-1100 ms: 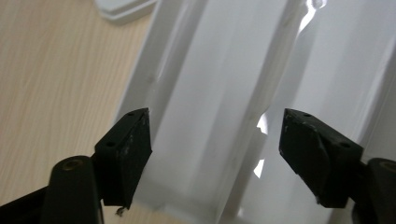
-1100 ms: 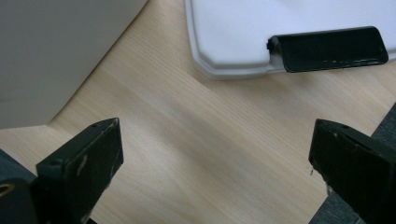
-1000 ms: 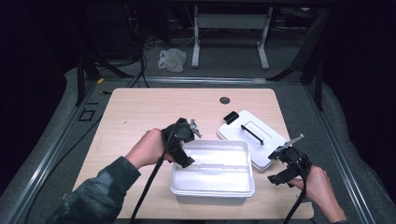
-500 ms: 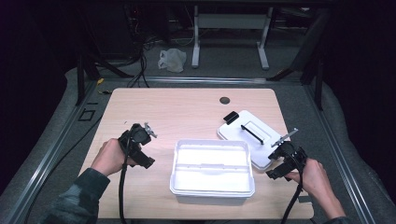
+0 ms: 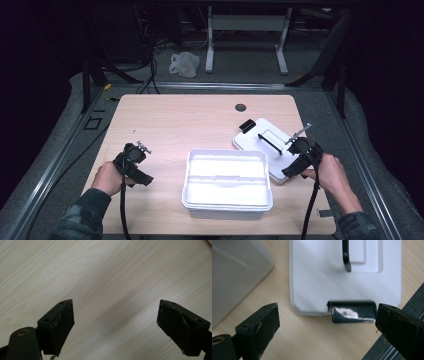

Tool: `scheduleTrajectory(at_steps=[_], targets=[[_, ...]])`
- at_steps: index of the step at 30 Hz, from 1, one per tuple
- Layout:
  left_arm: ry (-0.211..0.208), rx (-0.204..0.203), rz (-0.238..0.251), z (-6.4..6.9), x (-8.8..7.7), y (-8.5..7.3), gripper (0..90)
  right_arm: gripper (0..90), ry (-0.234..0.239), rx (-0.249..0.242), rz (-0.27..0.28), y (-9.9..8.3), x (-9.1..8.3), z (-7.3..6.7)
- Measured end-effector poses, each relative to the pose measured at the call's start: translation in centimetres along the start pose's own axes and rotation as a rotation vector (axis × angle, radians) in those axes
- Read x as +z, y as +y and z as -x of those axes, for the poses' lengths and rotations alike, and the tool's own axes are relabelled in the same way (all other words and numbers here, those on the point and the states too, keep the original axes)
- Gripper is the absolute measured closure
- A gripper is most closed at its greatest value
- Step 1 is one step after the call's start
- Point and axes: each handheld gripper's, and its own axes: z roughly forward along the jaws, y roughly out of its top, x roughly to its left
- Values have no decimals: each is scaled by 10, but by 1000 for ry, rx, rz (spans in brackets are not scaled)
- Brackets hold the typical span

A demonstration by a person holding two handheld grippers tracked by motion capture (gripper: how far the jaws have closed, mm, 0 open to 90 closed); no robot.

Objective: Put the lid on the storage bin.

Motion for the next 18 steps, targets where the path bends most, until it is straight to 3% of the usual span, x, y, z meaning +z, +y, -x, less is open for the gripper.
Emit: scheduleTrajectory(at_steps=[6, 13, 18], targets=[[2, -13, -6, -2, 5, -1, 142, 88, -31, -47, -14, 28, 10, 4], [11, -28, -8, -5, 12, 0, 132, 151, -30, -60, -20, 49, 25, 11], [23, -49, -3, -9, 18, 0, 130, 333, -25, -76, -37, 71, 40, 14]])
